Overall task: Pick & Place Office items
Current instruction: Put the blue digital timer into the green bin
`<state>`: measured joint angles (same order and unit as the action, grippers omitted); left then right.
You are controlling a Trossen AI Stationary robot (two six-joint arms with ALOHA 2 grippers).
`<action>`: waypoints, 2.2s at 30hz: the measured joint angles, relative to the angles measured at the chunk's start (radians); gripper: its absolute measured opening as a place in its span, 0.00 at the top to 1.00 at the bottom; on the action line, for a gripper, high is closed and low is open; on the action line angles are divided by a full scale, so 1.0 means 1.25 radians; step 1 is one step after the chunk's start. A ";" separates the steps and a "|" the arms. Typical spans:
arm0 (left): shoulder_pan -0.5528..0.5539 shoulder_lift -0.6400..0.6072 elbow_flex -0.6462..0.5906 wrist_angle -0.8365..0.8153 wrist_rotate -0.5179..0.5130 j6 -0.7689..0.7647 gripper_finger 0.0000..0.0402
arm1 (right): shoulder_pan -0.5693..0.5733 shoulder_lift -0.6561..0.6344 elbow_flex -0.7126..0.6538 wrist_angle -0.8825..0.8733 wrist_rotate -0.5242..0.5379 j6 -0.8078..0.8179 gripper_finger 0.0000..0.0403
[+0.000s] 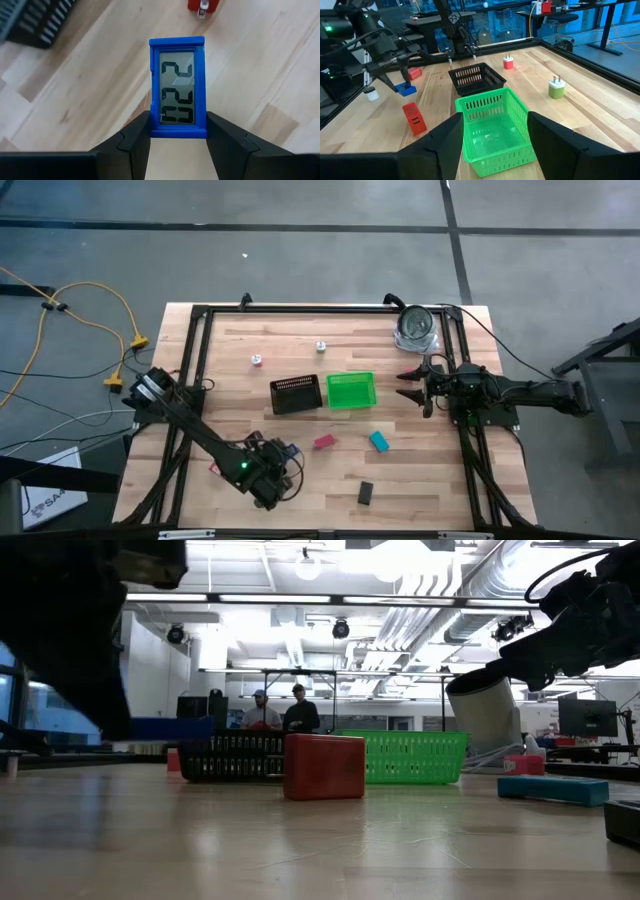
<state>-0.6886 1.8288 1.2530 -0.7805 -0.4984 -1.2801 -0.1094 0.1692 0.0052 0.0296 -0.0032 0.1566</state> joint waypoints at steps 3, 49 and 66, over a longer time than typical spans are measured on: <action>0.010 -0.010 0.000 0.000 0.002 0.032 0.60 | 0.000 0.000 0.000 0.000 0.000 0.000 0.49; 0.414 -0.103 0.014 0.125 0.274 0.734 0.60 | 0.000 0.000 0.000 0.000 0.000 0.000 0.49; 0.560 -0.090 0.132 0.087 0.319 0.944 0.60 | 0.000 0.000 0.000 0.000 0.000 0.000 0.49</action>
<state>0.0114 1.7169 1.4180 -0.6713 -0.0998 -0.1004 -0.1096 0.1692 0.0052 0.0296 -0.0032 0.1566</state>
